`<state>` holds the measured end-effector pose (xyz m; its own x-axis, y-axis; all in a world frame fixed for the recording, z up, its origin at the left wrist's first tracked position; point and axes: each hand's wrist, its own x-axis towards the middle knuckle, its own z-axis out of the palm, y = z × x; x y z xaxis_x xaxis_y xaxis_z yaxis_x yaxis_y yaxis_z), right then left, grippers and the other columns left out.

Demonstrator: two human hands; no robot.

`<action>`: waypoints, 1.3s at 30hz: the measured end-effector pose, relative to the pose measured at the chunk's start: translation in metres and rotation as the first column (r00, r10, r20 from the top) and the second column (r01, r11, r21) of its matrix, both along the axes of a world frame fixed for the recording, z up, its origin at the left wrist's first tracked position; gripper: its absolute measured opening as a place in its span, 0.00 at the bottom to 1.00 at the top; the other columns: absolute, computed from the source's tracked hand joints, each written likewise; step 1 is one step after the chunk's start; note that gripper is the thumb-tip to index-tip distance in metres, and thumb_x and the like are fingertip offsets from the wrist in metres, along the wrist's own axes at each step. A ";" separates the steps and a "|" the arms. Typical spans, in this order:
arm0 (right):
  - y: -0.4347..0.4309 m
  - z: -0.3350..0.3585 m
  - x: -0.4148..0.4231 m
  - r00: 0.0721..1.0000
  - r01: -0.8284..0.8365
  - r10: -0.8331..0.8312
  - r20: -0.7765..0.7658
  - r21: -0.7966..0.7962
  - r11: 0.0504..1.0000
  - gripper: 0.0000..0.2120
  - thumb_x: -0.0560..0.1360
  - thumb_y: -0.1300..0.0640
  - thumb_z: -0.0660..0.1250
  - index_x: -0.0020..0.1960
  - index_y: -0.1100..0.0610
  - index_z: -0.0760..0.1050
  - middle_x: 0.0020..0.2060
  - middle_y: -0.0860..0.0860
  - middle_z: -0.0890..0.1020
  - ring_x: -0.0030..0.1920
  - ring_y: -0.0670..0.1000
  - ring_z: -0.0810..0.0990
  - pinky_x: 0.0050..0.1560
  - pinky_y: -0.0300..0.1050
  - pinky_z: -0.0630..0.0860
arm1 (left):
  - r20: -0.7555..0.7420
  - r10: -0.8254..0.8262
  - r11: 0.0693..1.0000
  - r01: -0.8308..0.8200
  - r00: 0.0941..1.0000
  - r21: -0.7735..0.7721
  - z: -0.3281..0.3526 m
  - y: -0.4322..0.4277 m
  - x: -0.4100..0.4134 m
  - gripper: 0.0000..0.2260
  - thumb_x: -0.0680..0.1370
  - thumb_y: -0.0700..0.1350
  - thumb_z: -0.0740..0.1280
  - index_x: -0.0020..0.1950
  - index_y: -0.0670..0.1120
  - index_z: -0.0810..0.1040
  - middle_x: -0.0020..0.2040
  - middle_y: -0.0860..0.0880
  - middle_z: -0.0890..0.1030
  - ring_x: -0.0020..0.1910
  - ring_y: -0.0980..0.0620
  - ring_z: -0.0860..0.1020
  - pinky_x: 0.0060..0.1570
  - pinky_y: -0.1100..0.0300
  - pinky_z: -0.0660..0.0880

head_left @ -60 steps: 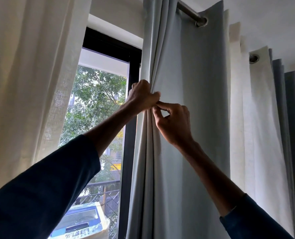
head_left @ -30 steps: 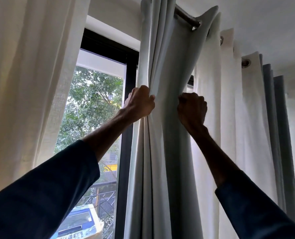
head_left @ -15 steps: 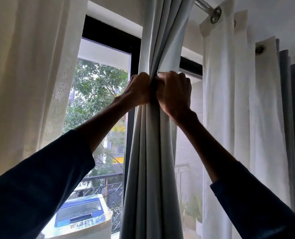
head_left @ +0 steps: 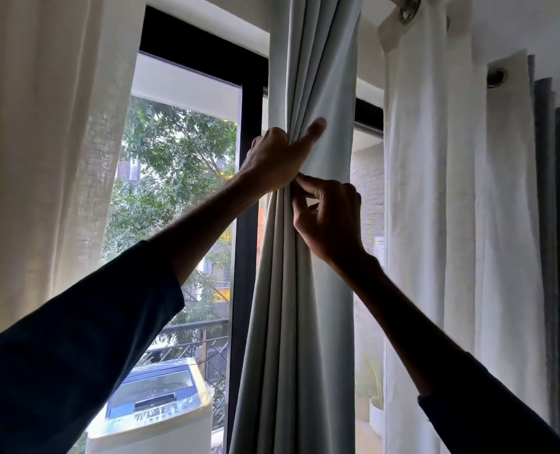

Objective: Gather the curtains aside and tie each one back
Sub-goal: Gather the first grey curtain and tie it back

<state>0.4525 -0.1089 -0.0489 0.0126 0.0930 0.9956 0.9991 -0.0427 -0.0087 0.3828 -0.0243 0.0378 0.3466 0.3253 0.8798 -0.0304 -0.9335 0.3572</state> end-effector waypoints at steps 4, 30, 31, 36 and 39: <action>-0.009 0.002 0.018 0.966 -0.254 0.253 -0.058 -0.001 0.967 0.09 0.79 0.56 0.68 0.56 0.53 0.86 0.48 0.44 0.88 0.44 0.40 0.86 0.52 0.45 0.83 | 0.017 0.189 0.980 -0.190 0.982 0.060 -0.004 0.006 0.001 0.18 0.74 0.47 0.70 0.34 0.48 0.61 0.36 0.52 0.65 0.38 0.49 0.67 0.29 0.59 0.59; 0.004 -0.023 0.039 0.992 -0.048 0.077 -0.104 0.256 0.965 0.08 0.78 0.62 0.70 0.56 0.61 0.84 0.40 0.56 0.81 0.37 0.54 0.80 0.40 0.52 0.79 | -0.009 0.198 0.957 -0.191 0.980 0.217 -0.037 0.000 0.015 0.17 0.75 0.43 0.67 0.33 0.49 0.60 0.33 0.51 0.66 0.32 0.49 0.67 0.26 0.61 0.58; 0.006 -0.026 0.035 0.996 -0.032 0.053 -0.077 0.260 0.965 0.07 0.77 0.63 0.70 0.54 0.62 0.84 0.39 0.56 0.81 0.36 0.55 0.80 0.40 0.54 0.78 | -0.006 0.200 0.958 -0.194 0.980 0.210 -0.038 -0.001 0.015 0.17 0.75 0.42 0.67 0.33 0.49 0.60 0.33 0.51 0.67 0.30 0.51 0.66 0.26 0.62 0.59; 0.003 -0.031 0.022 0.991 -0.074 0.100 -0.084 0.270 0.960 0.09 0.76 0.60 0.73 0.55 0.61 0.84 0.40 0.53 0.82 0.34 0.51 0.80 0.35 0.48 0.79 | -0.021 0.248 0.944 -0.237 0.969 0.228 -0.040 -0.006 0.011 0.17 0.75 0.41 0.67 0.33 0.48 0.61 0.34 0.51 0.66 0.33 0.43 0.69 0.32 0.56 0.65; -0.003 -0.029 0.020 0.983 -0.113 0.144 -0.110 0.249 0.962 0.09 0.76 0.59 0.72 0.56 0.60 0.84 0.41 0.53 0.82 0.34 0.48 0.80 0.36 0.37 0.77 | -0.036 0.274 0.937 -0.258 0.961 0.237 -0.041 -0.008 0.011 0.14 0.75 0.40 0.65 0.36 0.46 0.62 0.39 0.44 0.72 0.38 0.41 0.71 0.37 0.51 0.67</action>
<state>0.4729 -0.1118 -0.0781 0.1429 -0.1404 0.9797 0.9861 0.1052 -0.1288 0.3939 -0.0322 -0.0028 0.3363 0.2072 0.9187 0.2470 -0.9608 0.1263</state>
